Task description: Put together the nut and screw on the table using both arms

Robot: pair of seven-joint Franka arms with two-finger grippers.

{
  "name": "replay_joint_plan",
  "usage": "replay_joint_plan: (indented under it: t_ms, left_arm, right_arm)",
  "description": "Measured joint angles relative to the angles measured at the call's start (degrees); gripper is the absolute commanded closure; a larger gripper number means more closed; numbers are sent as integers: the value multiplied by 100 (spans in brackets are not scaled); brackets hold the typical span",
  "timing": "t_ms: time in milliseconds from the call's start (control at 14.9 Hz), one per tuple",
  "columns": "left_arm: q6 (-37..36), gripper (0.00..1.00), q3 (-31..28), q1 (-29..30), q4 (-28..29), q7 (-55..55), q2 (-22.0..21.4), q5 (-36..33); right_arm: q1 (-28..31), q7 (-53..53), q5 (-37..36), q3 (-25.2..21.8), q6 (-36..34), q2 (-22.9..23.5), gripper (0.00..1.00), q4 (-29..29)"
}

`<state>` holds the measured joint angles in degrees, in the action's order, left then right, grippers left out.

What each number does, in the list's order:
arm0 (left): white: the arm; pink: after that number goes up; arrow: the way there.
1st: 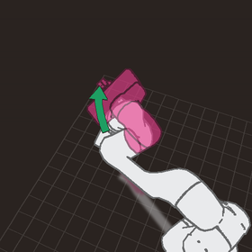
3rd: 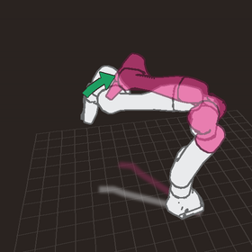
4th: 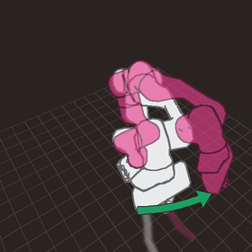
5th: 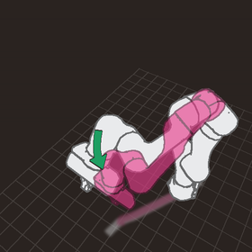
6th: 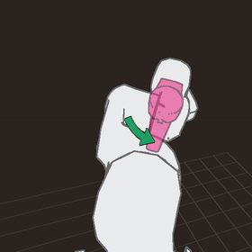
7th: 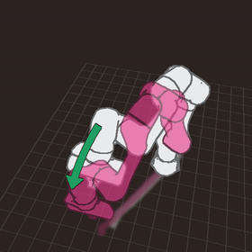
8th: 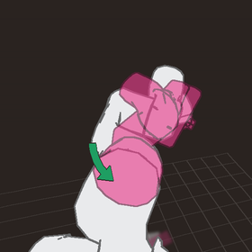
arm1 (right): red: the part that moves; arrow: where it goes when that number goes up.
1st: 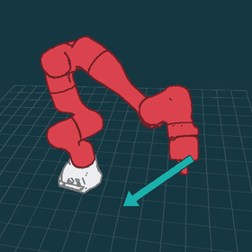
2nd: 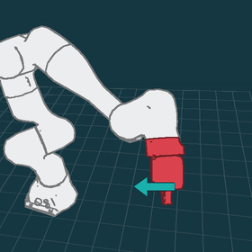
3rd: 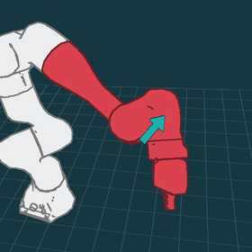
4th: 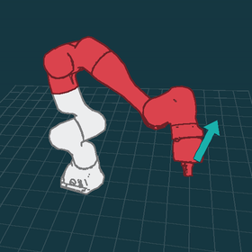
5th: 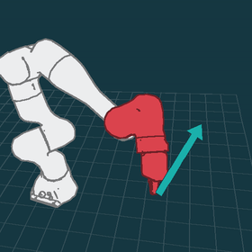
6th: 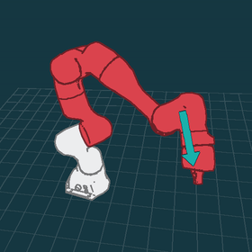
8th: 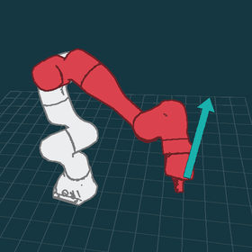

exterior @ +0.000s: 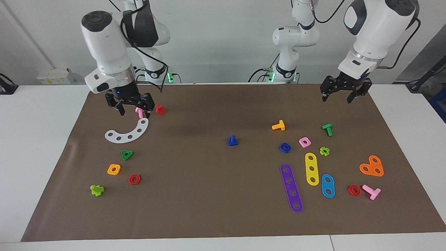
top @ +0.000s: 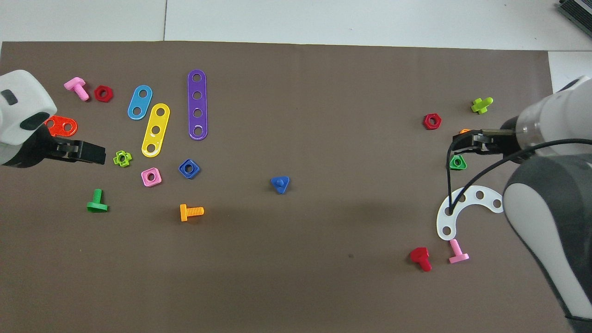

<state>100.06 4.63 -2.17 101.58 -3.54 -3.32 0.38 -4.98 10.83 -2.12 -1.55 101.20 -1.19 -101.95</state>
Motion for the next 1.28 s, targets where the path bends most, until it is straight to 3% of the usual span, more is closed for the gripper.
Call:
replay_joint_plan:
  t_ms: [269,806,1276]
  left_arm:
    - [1010,4,238,-48,755,197,29,1]
    - [3181,5,507,-289,1887,641,694,3]
    - [3855,8,510,-423,2101,650,1261,4]
  right_arm:
    - [612,-548,13,-13,-307,-70,0,15]
    - [602,-549,19,52,-1374,-313,0,1075]
    - [505,-550,23,176,-1441,-278,0,1082]
